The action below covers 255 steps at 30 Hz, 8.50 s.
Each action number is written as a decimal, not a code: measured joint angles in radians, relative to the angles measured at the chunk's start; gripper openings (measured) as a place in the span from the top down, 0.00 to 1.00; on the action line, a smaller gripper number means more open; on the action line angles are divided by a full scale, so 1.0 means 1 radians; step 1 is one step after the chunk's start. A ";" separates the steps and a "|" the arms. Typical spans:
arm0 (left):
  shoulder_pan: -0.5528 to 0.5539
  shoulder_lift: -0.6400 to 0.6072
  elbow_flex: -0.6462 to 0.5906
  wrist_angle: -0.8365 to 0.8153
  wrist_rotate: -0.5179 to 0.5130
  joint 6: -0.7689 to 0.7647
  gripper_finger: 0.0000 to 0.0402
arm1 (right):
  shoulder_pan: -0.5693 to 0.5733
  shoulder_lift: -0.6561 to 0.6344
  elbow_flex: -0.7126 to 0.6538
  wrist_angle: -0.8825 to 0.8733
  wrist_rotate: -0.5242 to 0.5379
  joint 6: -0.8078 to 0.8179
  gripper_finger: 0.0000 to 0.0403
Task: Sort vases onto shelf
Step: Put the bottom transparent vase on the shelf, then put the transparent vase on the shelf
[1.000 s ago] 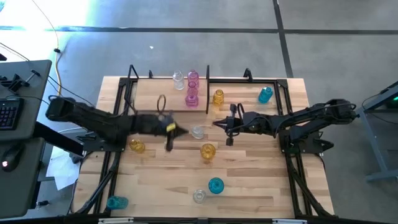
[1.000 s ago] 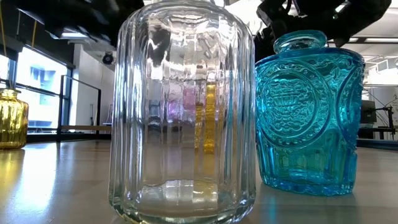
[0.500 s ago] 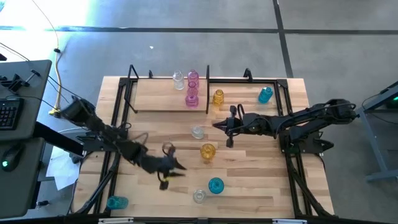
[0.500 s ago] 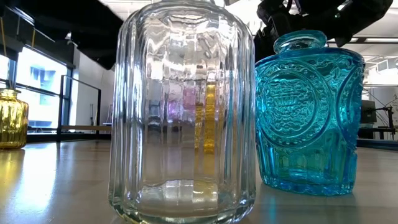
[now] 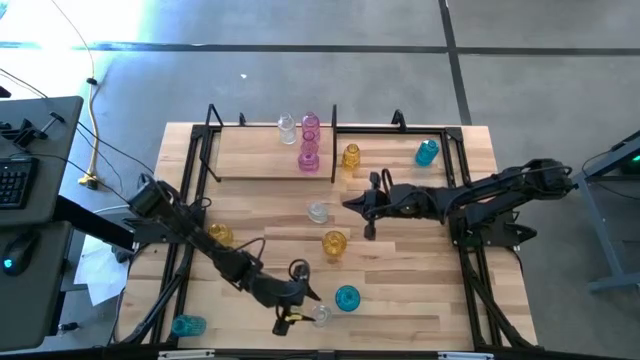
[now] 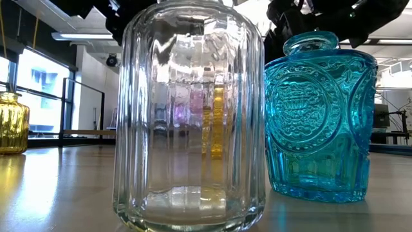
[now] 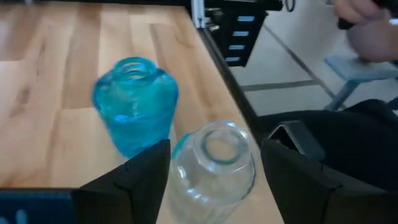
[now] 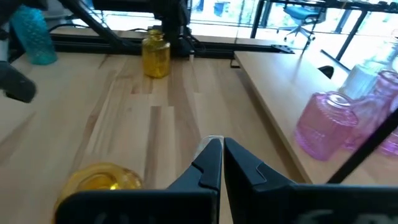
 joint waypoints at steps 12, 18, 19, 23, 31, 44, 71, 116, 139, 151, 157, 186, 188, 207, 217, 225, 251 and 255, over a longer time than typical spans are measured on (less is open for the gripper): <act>-0.004 0.009 0.009 0.000 -0.027 -0.045 0.39 | 0.050 0.000 0.000 -0.005 0.050 -0.003 1.00; -0.024 0.039 0.019 0.032 -0.025 -0.028 0.39 | 0.053 0.000 0.000 -0.005 0.055 -0.003 1.00; -0.027 0.049 0.029 0.032 -0.026 -0.023 0.39 | 0.053 0.000 0.000 -0.004 0.055 -0.004 1.00; -0.025 0.084 0.057 0.026 -0.026 -0.023 0.39 | 0.053 0.000 0.000 -0.005 0.056 -0.007 1.00; -0.019 0.099 0.067 0.035 -0.037 0.008 0.39 | 0.053 0.000 0.000 -0.007 0.055 -0.007 1.00; -0.009 0.099 0.067 0.015 -0.054 0.024 0.55 | 0.053 0.000 0.000 -0.007 0.055 -0.007 1.00; 0.020 -0.411 -0.114 -0.498 -0.627 -0.196 0.64 | 0.053 0.000 0.000 -0.008 0.054 -0.082 1.00; 1.198 -0.392 -0.388 0.112 -0.003 0.128 0.65 | -0.132 0.000 0.001 0.062 0.086 -0.191 1.00; 1.189 -0.392 -0.388 0.086 0.023 0.095 0.65 | -0.132 0.000 0.001 0.061 0.086 -0.187 1.00; 1.189 -0.392 -0.388 0.094 0.023 0.099 0.56 | -0.132 0.000 0.001 0.061 0.086 -0.186 1.00; 1.189 -0.394 -0.387 0.104 0.023 0.103 0.55 | -0.132 0.000 0.001 0.061 0.086 -0.187 1.00; 0.966 -0.713 -0.583 0.144 0.042 0.249 0.86 | -0.131 0.001 0.001 0.064 0.005 -0.097 1.00; 0.928 -0.712 -0.648 0.264 0.042 0.262 0.94 | -0.127 0.012 0.002 0.083 -0.018 -0.048 1.00; 0.877 -0.712 -0.862 0.614 0.030 0.275 0.99 | -0.005 0.334 0.312 -0.220 0.049 0.255 0.45; 0.877 -0.712 -0.862 0.613 0.031 0.279 0.99 | -0.036 0.469 0.598 -0.619 0.044 0.281 0.39; 0.877 -0.712 -0.862 0.612 0.031 0.276 0.99 | -0.038 0.522 0.657 -0.676 0.035 0.292 0.39; 0.877 -0.712 -0.862 0.613 0.031 0.276 0.99 | -0.069 0.561 0.659 -0.631 -0.004 0.249 0.80; 0.878 -0.712 -0.862 0.614 0.031 0.265 0.99 | -0.069 0.561 0.699 -0.653 -0.032 0.205 0.82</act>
